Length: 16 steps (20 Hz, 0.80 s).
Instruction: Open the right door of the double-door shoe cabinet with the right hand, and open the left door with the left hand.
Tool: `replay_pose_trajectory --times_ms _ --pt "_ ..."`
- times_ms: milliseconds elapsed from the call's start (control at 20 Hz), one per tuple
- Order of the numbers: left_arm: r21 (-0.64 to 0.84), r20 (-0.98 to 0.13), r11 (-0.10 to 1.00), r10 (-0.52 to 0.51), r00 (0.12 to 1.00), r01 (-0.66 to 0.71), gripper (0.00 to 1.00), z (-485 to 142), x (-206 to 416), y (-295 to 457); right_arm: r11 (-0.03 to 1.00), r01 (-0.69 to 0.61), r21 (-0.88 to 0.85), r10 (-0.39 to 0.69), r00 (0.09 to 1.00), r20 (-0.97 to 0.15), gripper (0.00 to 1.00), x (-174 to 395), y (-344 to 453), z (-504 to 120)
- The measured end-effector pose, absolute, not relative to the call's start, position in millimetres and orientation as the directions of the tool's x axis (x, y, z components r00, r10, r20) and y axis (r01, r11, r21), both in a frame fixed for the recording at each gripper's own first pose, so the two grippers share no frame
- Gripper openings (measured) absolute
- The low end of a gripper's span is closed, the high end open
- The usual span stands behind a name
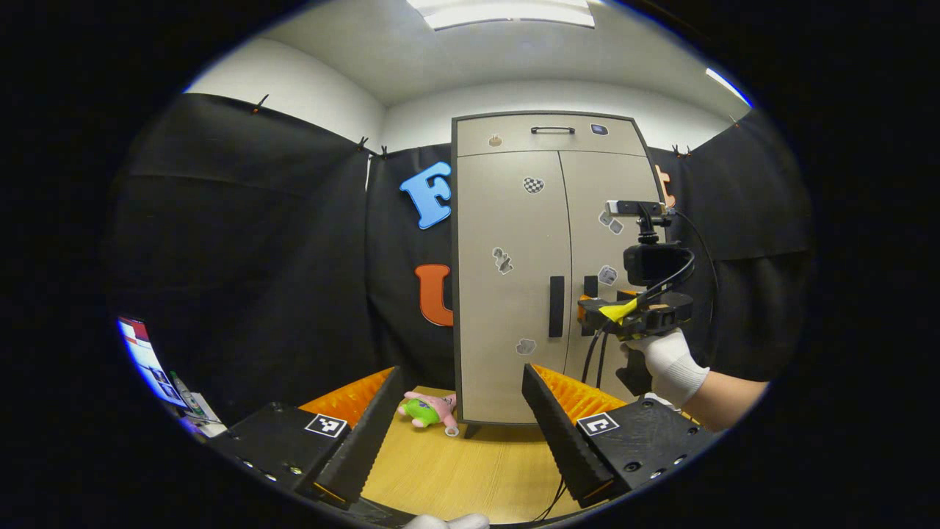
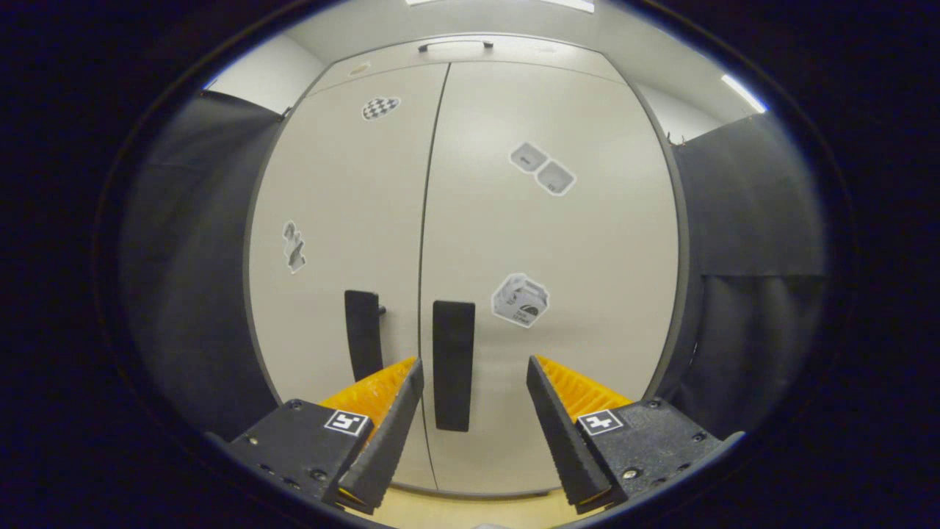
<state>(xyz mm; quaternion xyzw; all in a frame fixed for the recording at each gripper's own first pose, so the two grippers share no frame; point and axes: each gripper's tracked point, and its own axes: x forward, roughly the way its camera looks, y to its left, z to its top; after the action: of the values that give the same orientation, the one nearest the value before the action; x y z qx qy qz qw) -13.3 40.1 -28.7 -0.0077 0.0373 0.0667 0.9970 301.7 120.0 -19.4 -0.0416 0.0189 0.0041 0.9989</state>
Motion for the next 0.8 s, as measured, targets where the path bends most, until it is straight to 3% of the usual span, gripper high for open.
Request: replay_pose_trajectory --times_ms 300,450,600,800 --pt "-0.012 -0.092 0.989 0.143 0.985 -0.144 0.98 -32.9 -9.2 43.7 0.998 -0.015 -0.055 0.01 0.995 -0.095 0.65 326.4 129.9 -37.8" --pt "-0.011 -0.097 0.99 0.139 0.986 -0.14 0.98 -34.9 -6.2 45.3 1.0 -0.012 -0.028 0.008 0.994 -0.112 0.36 330.4 135.1 -40.8" --pt "-0.021 -0.102 0.99 0.136 0.985 -0.139 0.98 -37.1 -5.9 46.0 1.0 0.0 -0.022 -0.003 0.993 -0.122 0.36 331.5 135.0 -42.5" --pt "-0.031 -0.105 0.991 0.126 0.986 -0.13 0.98 -40.3 -7.4 49.2 1.0 -0.016 -0.008 0.015 0.99 -0.141 0.27 329.7 134.4 -42.9"
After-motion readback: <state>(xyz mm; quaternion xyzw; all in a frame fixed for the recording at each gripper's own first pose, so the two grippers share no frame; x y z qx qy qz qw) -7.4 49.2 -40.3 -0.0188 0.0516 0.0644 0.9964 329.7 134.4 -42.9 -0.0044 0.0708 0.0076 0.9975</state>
